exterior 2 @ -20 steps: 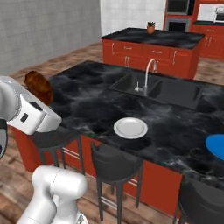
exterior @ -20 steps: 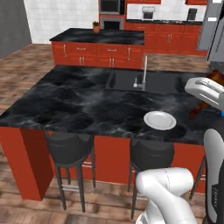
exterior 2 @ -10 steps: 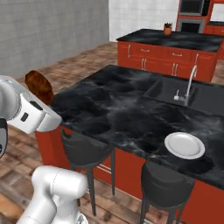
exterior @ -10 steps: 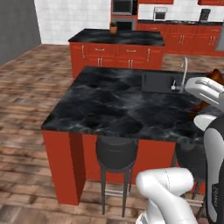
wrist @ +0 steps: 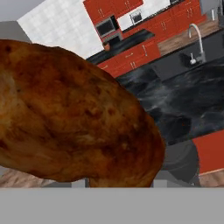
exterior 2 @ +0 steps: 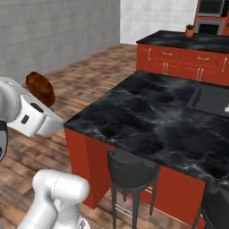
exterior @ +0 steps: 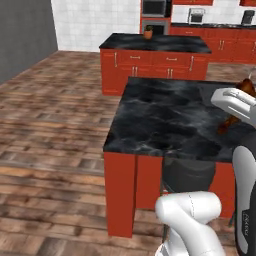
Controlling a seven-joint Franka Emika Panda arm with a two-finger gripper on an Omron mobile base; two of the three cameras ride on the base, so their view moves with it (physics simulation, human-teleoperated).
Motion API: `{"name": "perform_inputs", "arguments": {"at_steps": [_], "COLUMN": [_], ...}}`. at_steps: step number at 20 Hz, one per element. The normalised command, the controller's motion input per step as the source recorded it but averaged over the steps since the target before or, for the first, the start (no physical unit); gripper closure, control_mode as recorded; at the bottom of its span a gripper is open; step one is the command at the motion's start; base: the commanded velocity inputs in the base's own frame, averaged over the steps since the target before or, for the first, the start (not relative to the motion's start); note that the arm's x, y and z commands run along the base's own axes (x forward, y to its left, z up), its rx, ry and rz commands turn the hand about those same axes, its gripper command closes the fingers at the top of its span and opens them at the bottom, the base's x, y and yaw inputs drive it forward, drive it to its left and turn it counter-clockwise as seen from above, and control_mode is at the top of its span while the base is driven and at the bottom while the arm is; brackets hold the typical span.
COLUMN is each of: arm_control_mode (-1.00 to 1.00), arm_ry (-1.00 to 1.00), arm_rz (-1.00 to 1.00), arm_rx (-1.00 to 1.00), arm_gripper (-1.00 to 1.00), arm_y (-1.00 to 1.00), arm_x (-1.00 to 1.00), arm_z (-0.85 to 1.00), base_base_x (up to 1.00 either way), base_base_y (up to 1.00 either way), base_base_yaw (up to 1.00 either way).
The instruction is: Transport the chicken drumstick and squash to the fridge. Place the chicken drumstick on the rack containing meat and place the squash on the rack containing the vegetable, ensuring meats and vegetables are on different racks.
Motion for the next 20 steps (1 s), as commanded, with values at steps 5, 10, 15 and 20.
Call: {"name": "perform_inputs", "arguments": {"at_steps": [5, 10, 15, 20], "arm_control_mode": [1.00, 1.00, 1.00, 1.00], "arm_ry": [0.00, 0.00, 0.00, 0.00], "arm_rz": [0.00, 0.00, 0.00, 0.00], "arm_rx": [0.00, 0.00, 0.00, 0.00], "arm_gripper": [1.00, 1.00, 1.00, 1.00], "arm_y": [0.00, 0.00, 0.00, 0.00], "arm_x": [0.00, 0.00, 0.00, 0.00], "arm_z": [0.00, 0.00, 0.00, 0.00], "base_base_x": [0.00, 0.10, 0.54, 1.00], "base_base_y": [1.00, 1.00, 1.00, 1.00], "base_base_yaw": [0.00, 0.00, -0.06, -0.27]}}
